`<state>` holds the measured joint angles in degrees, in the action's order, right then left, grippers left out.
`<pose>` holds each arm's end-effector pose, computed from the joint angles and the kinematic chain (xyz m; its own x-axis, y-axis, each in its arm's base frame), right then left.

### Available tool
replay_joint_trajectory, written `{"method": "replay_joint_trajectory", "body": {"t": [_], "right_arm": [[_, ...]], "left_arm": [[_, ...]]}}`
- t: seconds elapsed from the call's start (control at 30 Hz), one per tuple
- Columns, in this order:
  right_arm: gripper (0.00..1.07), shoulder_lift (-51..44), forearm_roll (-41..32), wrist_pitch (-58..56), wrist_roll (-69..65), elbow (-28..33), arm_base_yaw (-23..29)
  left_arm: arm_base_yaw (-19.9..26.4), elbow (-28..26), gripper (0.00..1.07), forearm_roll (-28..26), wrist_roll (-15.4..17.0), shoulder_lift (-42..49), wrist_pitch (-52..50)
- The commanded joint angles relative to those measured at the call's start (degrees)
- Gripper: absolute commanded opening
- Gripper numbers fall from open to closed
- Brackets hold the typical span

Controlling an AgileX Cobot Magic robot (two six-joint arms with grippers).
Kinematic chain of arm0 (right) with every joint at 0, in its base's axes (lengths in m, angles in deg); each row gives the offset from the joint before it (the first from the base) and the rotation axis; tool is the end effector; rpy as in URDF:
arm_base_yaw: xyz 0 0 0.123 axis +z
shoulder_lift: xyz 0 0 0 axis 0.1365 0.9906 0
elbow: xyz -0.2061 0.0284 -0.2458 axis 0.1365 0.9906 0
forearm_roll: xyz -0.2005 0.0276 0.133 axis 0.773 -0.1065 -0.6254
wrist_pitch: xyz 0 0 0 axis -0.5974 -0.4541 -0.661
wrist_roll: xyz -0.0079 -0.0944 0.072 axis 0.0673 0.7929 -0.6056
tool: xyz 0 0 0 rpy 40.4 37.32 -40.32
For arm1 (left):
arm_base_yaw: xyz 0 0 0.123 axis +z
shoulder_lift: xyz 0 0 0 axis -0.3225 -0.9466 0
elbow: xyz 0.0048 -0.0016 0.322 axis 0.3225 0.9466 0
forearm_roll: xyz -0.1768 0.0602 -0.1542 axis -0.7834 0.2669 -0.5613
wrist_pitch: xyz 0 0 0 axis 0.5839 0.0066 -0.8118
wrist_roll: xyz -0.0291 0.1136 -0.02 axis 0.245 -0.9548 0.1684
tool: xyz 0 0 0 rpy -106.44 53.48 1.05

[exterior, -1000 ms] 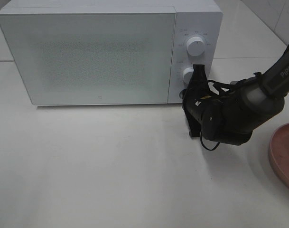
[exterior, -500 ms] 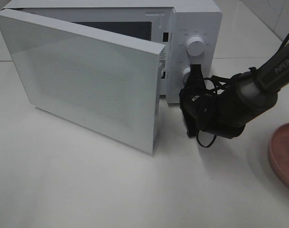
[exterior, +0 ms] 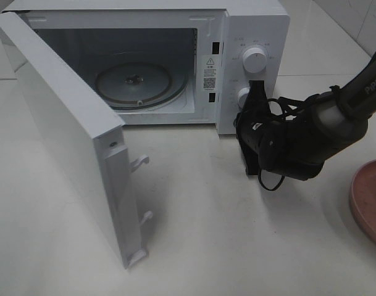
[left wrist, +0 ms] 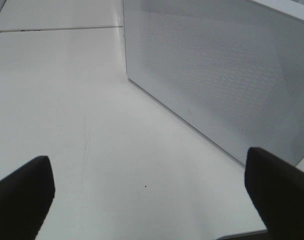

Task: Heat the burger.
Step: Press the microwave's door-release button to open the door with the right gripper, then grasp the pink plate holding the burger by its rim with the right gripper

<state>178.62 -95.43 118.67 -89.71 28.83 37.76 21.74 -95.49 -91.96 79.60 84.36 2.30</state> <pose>0.3887 0.1606 0.1196 -0.0125 0.9998 -0.0128 0.3591 0.0164 0.9332 -0.0257 -0.0247 0.2643 -0.4131 0.0269 -0.9103 0.1484 0.9882 -0.0382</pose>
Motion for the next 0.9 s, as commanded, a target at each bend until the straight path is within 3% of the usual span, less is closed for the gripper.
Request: {"method": "replay_joint_trajectory", "body": {"t": [0.03,0.63,0.9], "right_arm": [[0.00,-2.18,1.26,9.05,-0.97,0.40,1.03],[0.00,-11.23,2.01,-1.89,2.06,11.06,4.30],[0.01,-20.68,7.79,-17.99,16.50,14.09,4.30]], "left_arm": [[-0.29,0.17,0.98,-0.34,-0.06,1.32,-0.52],[-0.29,0.17,0.98,-0.34,-0.06,1.32,-0.52],[-0.29,0.17,0.98,-0.34,-0.06,1.32,-0.52]]}}
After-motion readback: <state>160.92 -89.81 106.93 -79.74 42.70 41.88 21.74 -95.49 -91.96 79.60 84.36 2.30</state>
